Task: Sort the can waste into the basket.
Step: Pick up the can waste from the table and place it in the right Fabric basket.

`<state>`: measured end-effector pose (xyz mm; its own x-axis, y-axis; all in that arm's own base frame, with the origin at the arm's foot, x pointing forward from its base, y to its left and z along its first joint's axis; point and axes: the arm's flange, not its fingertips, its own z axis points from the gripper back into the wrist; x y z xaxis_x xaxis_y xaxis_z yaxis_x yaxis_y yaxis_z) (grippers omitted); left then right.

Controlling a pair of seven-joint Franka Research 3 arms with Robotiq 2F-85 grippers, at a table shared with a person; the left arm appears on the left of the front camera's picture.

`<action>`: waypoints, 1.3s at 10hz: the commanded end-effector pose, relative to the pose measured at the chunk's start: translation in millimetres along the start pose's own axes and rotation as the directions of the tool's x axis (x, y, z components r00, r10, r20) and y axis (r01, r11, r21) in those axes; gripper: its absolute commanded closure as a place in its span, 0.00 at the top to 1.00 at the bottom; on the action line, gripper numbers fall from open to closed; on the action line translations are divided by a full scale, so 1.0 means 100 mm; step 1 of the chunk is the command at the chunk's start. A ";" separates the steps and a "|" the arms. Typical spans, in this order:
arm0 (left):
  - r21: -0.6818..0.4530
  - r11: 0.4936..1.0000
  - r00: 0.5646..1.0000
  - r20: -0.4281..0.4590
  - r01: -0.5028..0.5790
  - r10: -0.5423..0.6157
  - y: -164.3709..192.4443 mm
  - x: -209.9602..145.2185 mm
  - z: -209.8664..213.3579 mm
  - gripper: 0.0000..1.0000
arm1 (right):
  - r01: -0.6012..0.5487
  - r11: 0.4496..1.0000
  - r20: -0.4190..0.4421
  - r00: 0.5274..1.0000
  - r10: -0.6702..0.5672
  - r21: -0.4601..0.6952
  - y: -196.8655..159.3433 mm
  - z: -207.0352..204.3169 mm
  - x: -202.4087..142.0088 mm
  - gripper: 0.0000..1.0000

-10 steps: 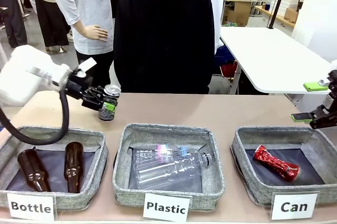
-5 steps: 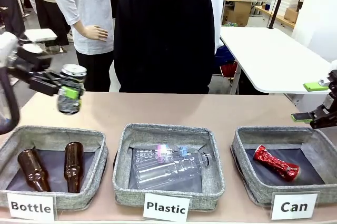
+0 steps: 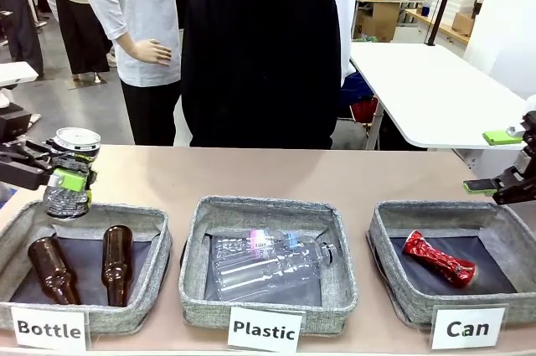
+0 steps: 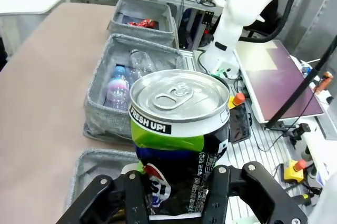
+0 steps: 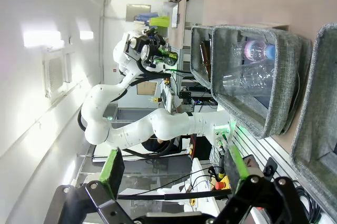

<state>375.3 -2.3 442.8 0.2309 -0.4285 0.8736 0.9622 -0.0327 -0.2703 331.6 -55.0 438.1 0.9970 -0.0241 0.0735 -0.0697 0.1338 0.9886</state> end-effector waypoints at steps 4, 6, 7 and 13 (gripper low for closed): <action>0.068 0.995 0.985 0.160 -0.068 0.056 -0.11 0.62 -0.72 0.35 | -0.080 0.979 0.007 0.997 0.083 -0.185 0.47 0.26 -0.16 1.00; 0.109 0.984 0.981 0.145 -0.142 0.126 -0.12 1.58 -1.72 0.35 | -0.116 0.911 0.007 0.992 0.130 -0.396 0.85 0.87 -0.36 1.00; 0.132 0.982 0.989 0.075 -0.138 0.129 -0.12 1.87 -2.33 0.35 | -0.107 0.875 0.046 0.988 0.146 -0.473 0.87 1.22 -0.46 1.00; 0.164 0.986 0.961 -0.271 -0.013 0.058 0.55 3.02 -5.30 0.35 | -0.020 0.844 0.239 0.955 0.175 -0.536 0.82 2.18 -0.95 1.00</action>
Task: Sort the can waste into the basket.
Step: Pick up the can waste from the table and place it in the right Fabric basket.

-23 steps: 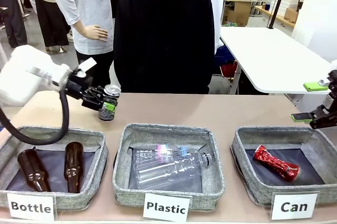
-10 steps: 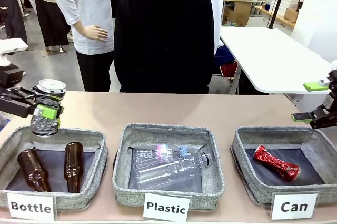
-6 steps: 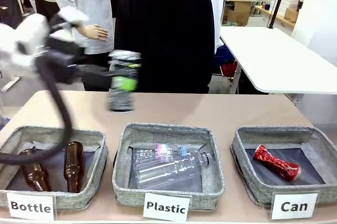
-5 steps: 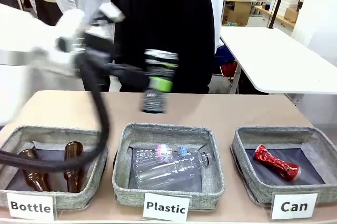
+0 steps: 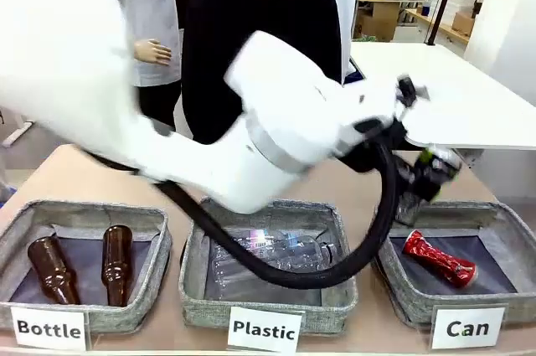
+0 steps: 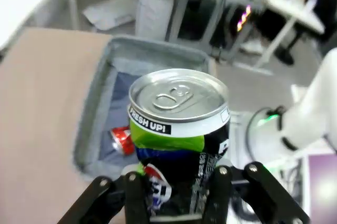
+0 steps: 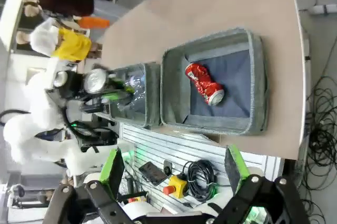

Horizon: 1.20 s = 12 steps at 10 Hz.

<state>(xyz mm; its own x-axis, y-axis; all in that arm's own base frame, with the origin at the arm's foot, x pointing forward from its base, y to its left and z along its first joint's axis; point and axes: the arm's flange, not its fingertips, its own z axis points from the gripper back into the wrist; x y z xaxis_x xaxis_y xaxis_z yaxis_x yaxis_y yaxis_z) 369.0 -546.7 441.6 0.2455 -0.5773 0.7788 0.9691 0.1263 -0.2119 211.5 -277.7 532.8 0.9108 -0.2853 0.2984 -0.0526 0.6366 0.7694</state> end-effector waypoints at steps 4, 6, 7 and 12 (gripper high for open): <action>-0.067 0.997 0.978 -0.203 0.028 -0.041 0.52 1.00 -1.01 0.35 | -0.012 1.000 -0.057 0.998 0.012 -0.006 0.19 -0.15 0.08 1.00; -0.064 0.997 0.971 -0.232 0.039 -0.053 0.49 0.97 -1.08 0.35 | -0.012 1.000 -0.057 0.998 0.012 -0.006 0.19 -0.15 0.08 1.00; -0.068 0.997 0.967 -0.248 0.039 -0.054 0.49 0.97 -1.11 0.35 | -0.012 1.000 -0.057 0.998 0.012 -0.006 0.19 -0.15 0.08 1.00; -0.091 0.995 0.966 -0.249 0.045 -0.066 0.42 0.92 -1.08 1.00 | -0.012 1.000 -0.057 0.998 0.012 -0.006 0.19 -0.15 0.08 1.00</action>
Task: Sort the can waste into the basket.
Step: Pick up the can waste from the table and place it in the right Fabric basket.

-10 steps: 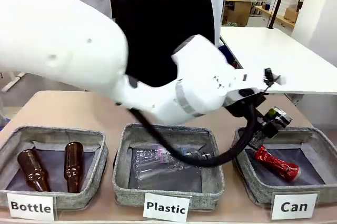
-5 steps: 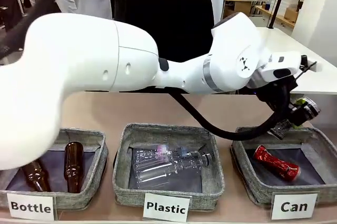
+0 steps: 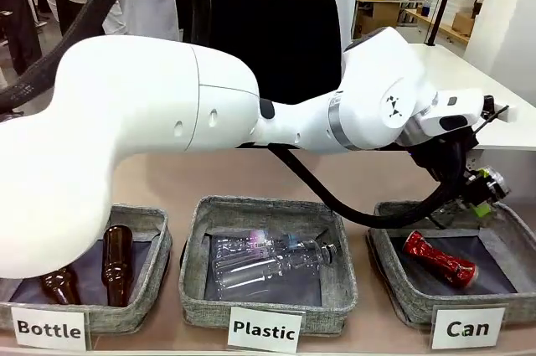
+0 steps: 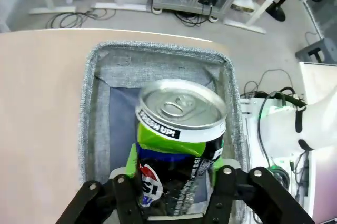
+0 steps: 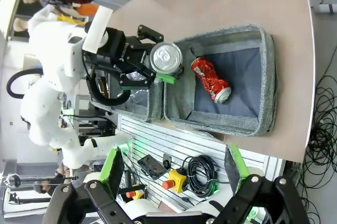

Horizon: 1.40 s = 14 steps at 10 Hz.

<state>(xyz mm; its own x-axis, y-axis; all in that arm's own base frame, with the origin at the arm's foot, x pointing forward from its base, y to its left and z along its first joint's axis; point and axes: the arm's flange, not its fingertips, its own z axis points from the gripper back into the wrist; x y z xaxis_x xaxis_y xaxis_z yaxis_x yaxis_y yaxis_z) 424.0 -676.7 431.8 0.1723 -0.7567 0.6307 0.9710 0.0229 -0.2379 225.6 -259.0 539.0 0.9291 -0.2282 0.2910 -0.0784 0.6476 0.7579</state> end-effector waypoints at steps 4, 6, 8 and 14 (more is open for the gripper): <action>-0.038 0.999 0.999 -0.030 0.012 -0.013 -0.05 0.03 0.16 1.00 | 0.018 1.000 -0.004 1.000 -0.018 -0.001 0.03 0.01 -0.01 1.00; -0.097 0.995 1.000 -0.028 0.001 -0.004 -0.21 -0.05 0.43 1.00 | 0.000 1.000 0.000 1.000 0.000 0.000 0.00 0.00 0.00 1.00; -0.168 0.981 0.996 -0.020 -0.095 0.092 -0.30 -0.27 1.04 1.00 | -0.053 0.997 0.016 0.999 0.052 0.062 0.33 -0.21 0.26 1.00; -0.286 0.852 0.833 0.226 -0.439 0.505 -0.01 -2.35 3.53 1.00 | 0.040 0.943 -0.063 0.998 -0.020 0.329 1.37 -1.75 0.81 1.00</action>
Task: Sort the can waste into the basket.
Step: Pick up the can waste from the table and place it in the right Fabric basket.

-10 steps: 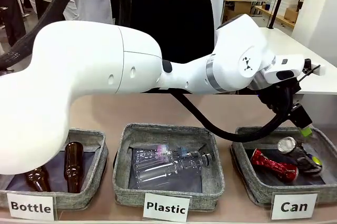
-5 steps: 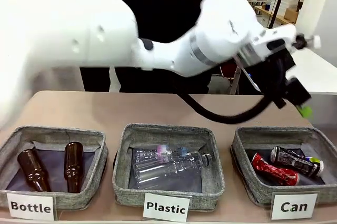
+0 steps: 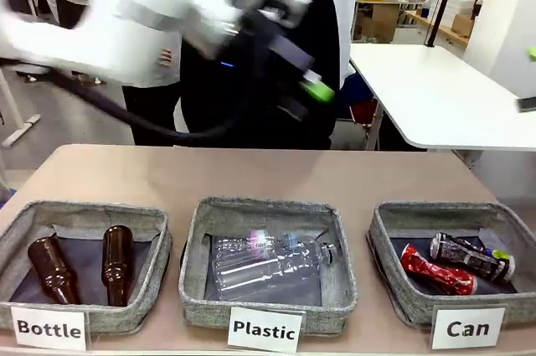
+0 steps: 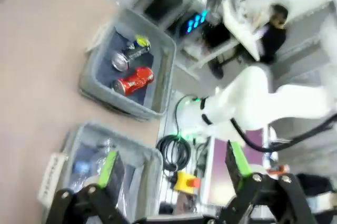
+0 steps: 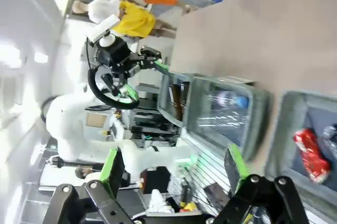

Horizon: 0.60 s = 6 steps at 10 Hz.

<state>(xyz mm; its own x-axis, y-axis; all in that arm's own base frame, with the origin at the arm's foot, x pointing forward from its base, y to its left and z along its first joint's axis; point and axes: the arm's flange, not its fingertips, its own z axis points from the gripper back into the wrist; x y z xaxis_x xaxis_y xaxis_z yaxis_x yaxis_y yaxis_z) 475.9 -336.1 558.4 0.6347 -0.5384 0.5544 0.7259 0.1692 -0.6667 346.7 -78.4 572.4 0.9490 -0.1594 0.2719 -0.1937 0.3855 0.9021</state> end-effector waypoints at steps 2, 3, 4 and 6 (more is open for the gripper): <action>-0.047 0.990 0.923 0.358 -0.132 0.140 0.25 -1.44 1.45 1.00 | 0.165 0.985 -0.037 0.986 -0.163 0.054 -0.03 -0.79 0.00 1.00; -0.077 0.979 0.874 0.440 -0.189 0.204 0.41 -1.81 1.81 1.00 | 0.210 0.974 -0.059 0.977 -0.206 0.079 -0.07 -1.01 -0.02 1.00; -0.145 0.969 0.842 0.479 -0.202 0.247 0.56 -2.17 2.06 1.00 | 0.263 0.956 -0.078 0.964 -0.254 0.128 -0.15 -1.19 -0.03 1.00; -0.225 0.947 0.790 0.526 -0.228 0.315 0.81 -2.85 2.33 1.00 | 0.310 0.926 -0.103 0.950 -0.294 0.218 -0.27 -1.41 -0.05 1.00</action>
<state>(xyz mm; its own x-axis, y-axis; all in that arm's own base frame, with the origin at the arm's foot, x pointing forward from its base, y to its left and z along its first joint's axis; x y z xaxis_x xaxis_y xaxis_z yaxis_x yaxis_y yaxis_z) 413.6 24.4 470.8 0.8725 0.0635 0.4845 0.4741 0.1302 -0.8708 379.4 35.6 497.1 0.9893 -0.1446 -0.0181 0.0435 0.1744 0.9837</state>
